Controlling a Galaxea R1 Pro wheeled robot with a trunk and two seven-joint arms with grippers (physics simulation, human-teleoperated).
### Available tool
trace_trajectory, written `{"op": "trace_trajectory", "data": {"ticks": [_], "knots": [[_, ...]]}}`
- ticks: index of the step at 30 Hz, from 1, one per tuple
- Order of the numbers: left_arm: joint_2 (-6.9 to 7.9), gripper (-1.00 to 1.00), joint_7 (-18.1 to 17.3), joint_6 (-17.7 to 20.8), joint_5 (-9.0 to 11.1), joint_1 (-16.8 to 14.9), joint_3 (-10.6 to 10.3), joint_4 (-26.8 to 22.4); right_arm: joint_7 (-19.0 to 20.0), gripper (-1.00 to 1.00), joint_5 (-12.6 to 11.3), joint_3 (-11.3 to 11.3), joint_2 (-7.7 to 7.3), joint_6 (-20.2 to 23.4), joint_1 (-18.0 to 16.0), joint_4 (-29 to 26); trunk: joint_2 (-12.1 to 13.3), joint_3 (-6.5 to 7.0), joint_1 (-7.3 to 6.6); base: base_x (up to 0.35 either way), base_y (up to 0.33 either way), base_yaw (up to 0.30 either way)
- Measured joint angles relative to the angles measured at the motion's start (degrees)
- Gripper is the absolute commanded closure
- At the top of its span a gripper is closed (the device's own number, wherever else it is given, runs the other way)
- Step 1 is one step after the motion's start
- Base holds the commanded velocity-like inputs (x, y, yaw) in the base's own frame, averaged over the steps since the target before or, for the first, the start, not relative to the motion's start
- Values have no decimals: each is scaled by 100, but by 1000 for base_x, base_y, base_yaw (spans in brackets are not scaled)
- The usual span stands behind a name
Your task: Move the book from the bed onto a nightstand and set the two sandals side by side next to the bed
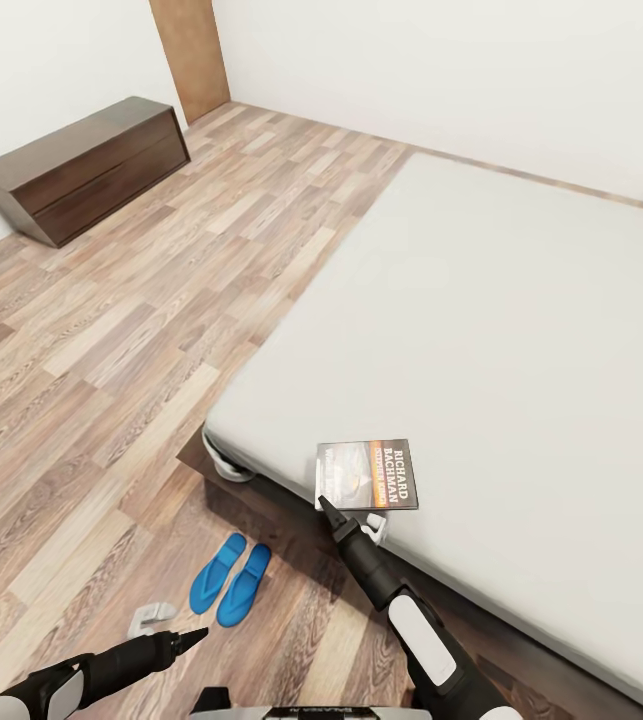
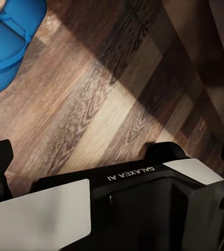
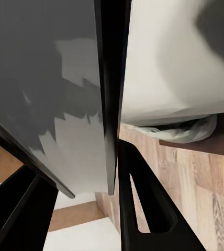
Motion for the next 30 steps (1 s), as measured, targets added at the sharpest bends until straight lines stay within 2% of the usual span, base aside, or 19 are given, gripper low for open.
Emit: {"op": "trace_trajectory", "data": {"ticks": [30], "knots": [[-1,-100,27,0,0,0,0,0,-8,100,8,57,0,-8,0,-184,1203,539,-659,0,0,0]]}}
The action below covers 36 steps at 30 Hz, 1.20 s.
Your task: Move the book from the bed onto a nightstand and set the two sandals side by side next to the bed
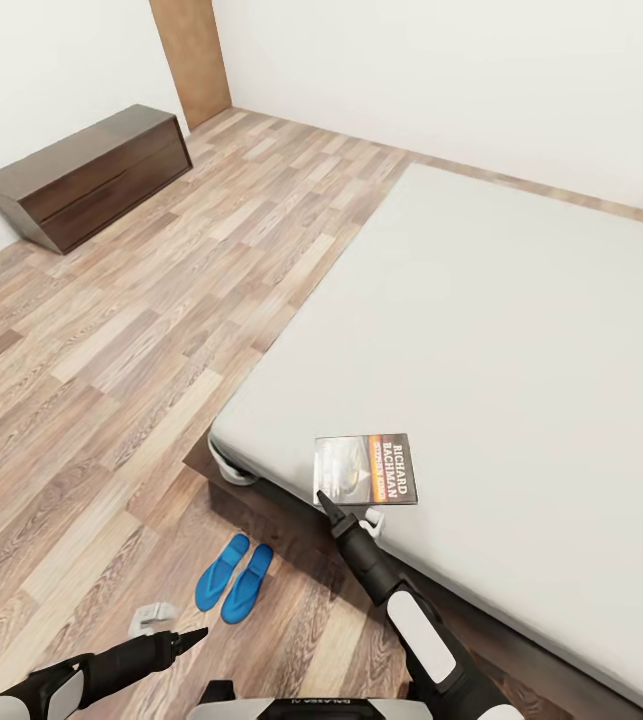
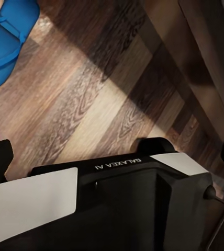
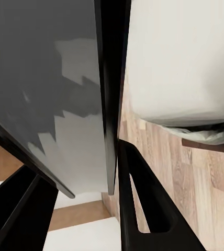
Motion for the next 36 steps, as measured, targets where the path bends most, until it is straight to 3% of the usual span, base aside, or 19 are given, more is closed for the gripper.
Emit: {"op": "trace_trajectory", "data": {"ticks": [8,13,16,25,31,33,36], "knots": [[-2,-100,3,0,2,0,0,0,-10,100,53,35,0,3,-2,-76,321,144,-176,0,0,0],[-7,-100,4,0,-4,0,-1,0,-56,100,93,661,1,26,-1,-78,522,233,-286,0,0,0],[-8,-100,0,0,-5,0,-2,0,-61,100,85,834,0,43,-1,-79,642,287,-352,0,0,0],[-2,-100,-8,0,-6,0,-1,0,-47,100,81,902,0,85,0,-104,1003,449,-549,0,0,0],[-6,-100,-13,-7,-6,0,0,0,-58,100,64,788,-24,10,2,25,1244,557,-681,0,0,0],[-5,-100,-12,-7,-7,1,0,-1,-52,100,64,750,-268,52,1,52,1324,592,-725,0,0,0],[-4,-100,-11,-7,-7,1,1,-1,-42,100,94,737,-874,392,-3,20,1445,646,-791,0,0,0]]}}
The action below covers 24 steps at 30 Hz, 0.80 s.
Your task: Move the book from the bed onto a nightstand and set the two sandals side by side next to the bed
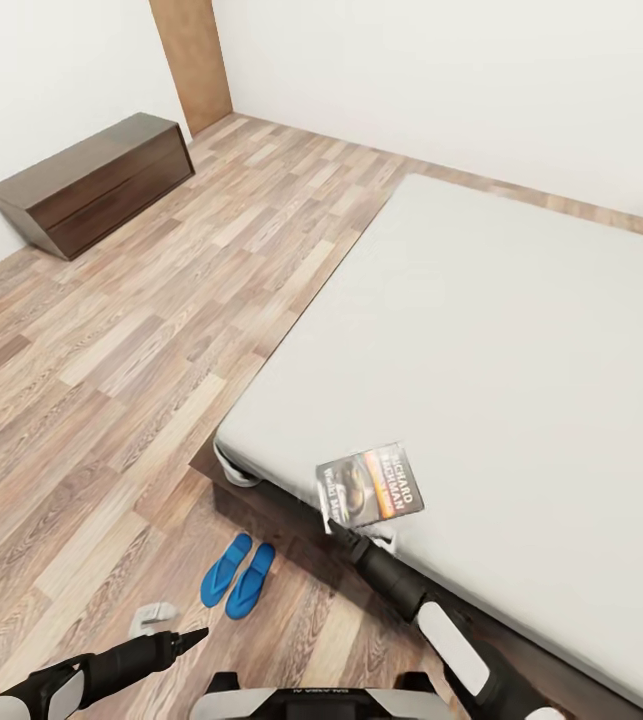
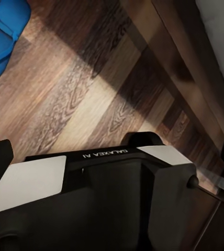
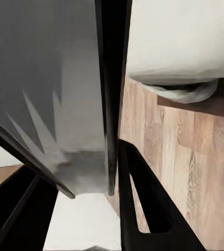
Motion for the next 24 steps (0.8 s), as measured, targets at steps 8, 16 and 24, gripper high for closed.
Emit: {"op": "trace_trajectory", "data": {"ticks": [8,16,24], "knots": [[0,-100,12,2,0,0,-1,0,24,100,164,45,-1566,2195,2,-820,321,144,-176,0,0,0],[0,-100,-12,5,0,0,-1,0,38,100,1094,116,-2499,2612,13,-957,643,288,-352,0,0,0],[0,-100,-9,5,0,0,-3,1,84,100,2565,116,-2753,2650,23,-938,964,432,-528,0,0,0]]}}
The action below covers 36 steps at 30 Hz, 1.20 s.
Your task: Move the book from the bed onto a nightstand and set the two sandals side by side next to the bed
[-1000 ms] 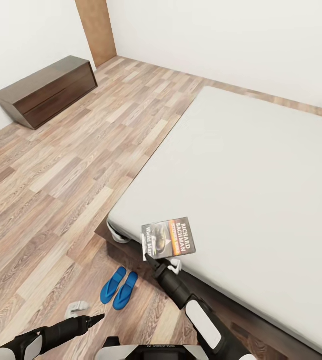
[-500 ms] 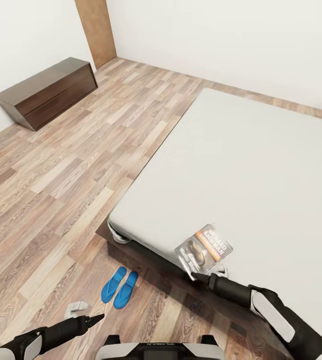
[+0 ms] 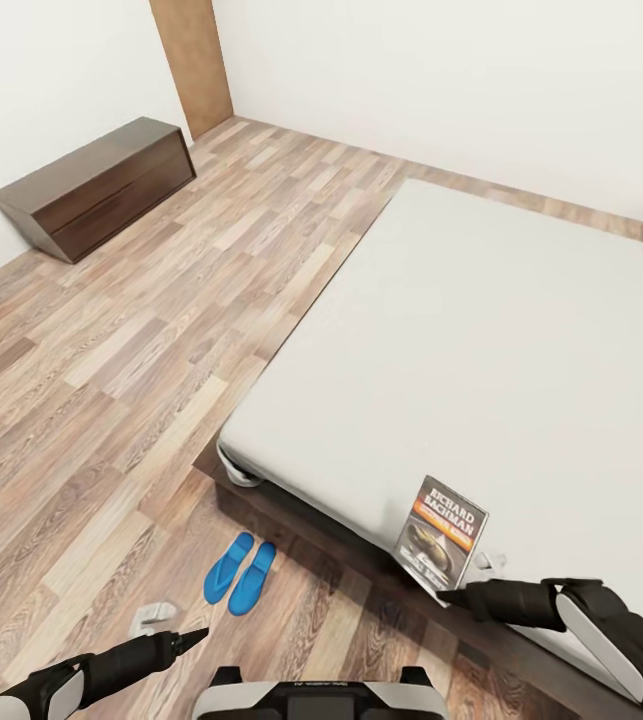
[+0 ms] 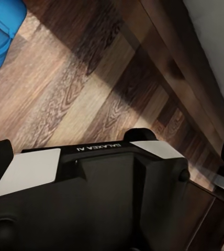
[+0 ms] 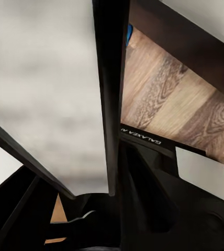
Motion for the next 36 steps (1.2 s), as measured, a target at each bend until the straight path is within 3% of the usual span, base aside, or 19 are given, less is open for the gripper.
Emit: {"op": "trace_trajectory", "data": {"ticks": [10,18,36], "knots": [[8,-100,-16,21,-1,0,12,-15,-5,100,96,4,-15,-13,1,17,401,180,-220,0,0,0],[18,-100,-60,421,2,-1,12,-34,1,100,72,-6,-20,-2,1,17,723,324,-396,0,0,0],[36,-100,-328,407,0,0,-12,-14,-6,100,120,-2,-10,-4,1,395,1446,647,-792,0,0,0]]}}
